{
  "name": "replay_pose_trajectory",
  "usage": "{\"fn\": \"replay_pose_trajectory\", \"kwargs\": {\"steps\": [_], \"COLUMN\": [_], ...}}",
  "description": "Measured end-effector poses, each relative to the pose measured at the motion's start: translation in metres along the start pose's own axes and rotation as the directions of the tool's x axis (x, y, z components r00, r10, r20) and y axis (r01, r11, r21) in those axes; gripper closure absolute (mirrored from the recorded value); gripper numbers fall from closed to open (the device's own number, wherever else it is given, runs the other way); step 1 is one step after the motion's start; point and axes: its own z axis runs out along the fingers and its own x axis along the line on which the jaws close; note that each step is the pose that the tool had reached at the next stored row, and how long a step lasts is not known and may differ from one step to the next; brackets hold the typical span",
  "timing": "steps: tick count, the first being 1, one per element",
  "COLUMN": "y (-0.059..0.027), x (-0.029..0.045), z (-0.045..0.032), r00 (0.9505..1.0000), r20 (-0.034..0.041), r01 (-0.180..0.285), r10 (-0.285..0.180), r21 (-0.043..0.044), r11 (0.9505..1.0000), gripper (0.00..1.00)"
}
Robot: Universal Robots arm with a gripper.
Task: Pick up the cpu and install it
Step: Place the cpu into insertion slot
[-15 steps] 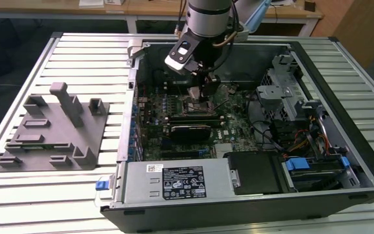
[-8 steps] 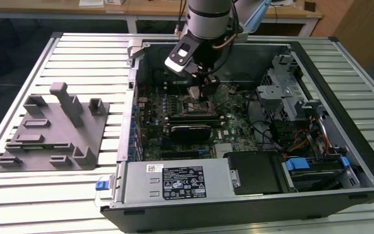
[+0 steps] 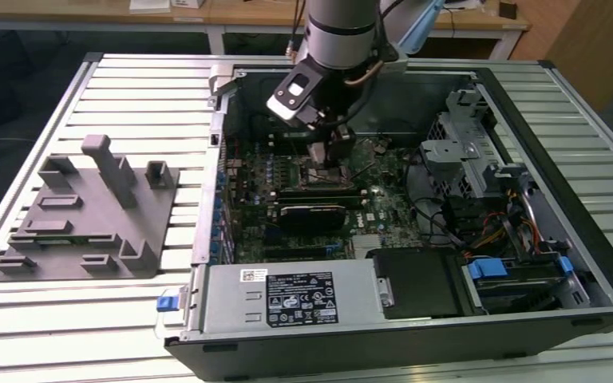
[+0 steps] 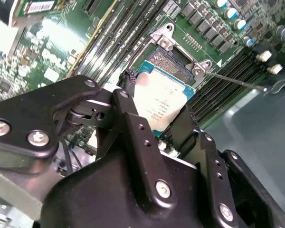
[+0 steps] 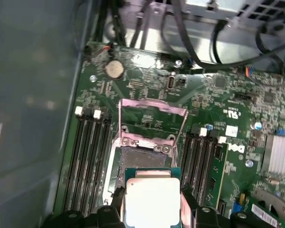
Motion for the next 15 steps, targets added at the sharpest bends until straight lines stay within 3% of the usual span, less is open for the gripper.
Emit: {"fn": "replay_pose_trajectory", "kwargs": {"steps": [3, 7, 10, 15], "y": [-0.0001, -0.0001, 0.0000, 0.0022], "x": [0.0000, -0.0001, 0.0002, 0.0049], "z": [0.0020, 0.0040, 0.0064, 0.0105], "r00": [0.9989, 0.9960, 0.9930, 0.9911], "r20": [0.0030, 0.0197, 0.0215, 0.0334], "r01": [-0.047, -0.087, -0.116, -0.129], "r10": [0.047, 0.087, 0.116, 0.129], "r21": [-0.0009, -0.0006, -0.0012, -0.0013], "r11": [0.9989, 0.9962, 0.9932, 0.9917], "gripper": [0.46, 0.46, 0.46, 0.46]}}
